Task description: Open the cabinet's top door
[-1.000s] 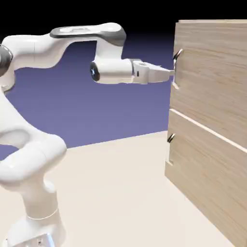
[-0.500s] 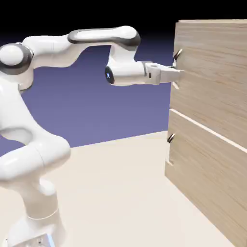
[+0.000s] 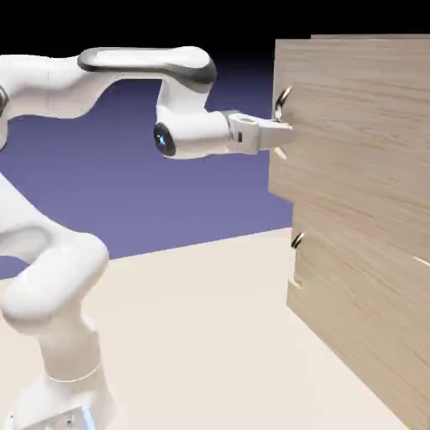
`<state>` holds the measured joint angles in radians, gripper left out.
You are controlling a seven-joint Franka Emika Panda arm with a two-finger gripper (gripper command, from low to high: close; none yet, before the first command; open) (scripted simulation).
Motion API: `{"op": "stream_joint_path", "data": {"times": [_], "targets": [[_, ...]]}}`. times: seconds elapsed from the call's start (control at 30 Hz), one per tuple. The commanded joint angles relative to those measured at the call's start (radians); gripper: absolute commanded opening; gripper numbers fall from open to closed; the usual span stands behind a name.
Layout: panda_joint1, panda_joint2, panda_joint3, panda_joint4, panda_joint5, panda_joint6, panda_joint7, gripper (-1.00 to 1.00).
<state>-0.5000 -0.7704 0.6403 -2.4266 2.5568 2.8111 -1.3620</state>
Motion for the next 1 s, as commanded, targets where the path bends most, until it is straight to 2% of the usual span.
{"op": "stream_joint_path", "data": {"times": [0.0,0.23,0.47,0.7,0.97], "targets": [[0.036,-0.015,-0.034,-0.027,-0.033,-0.011,0.019,-1.0],[0.265,-0.16,-0.28,-0.215,-0.323,-0.1,0.171,-1.0],[0.385,-0.322,-0.48,-0.354,-0.628,-0.191,0.33,-1.0],[0.397,-0.474,-0.663,-0.447,-0.932,-0.334,0.481,-1.0],[0.327,-0.582,-0.928,-0.475,-1.276,-0.597,0.592,-1.0]]}}
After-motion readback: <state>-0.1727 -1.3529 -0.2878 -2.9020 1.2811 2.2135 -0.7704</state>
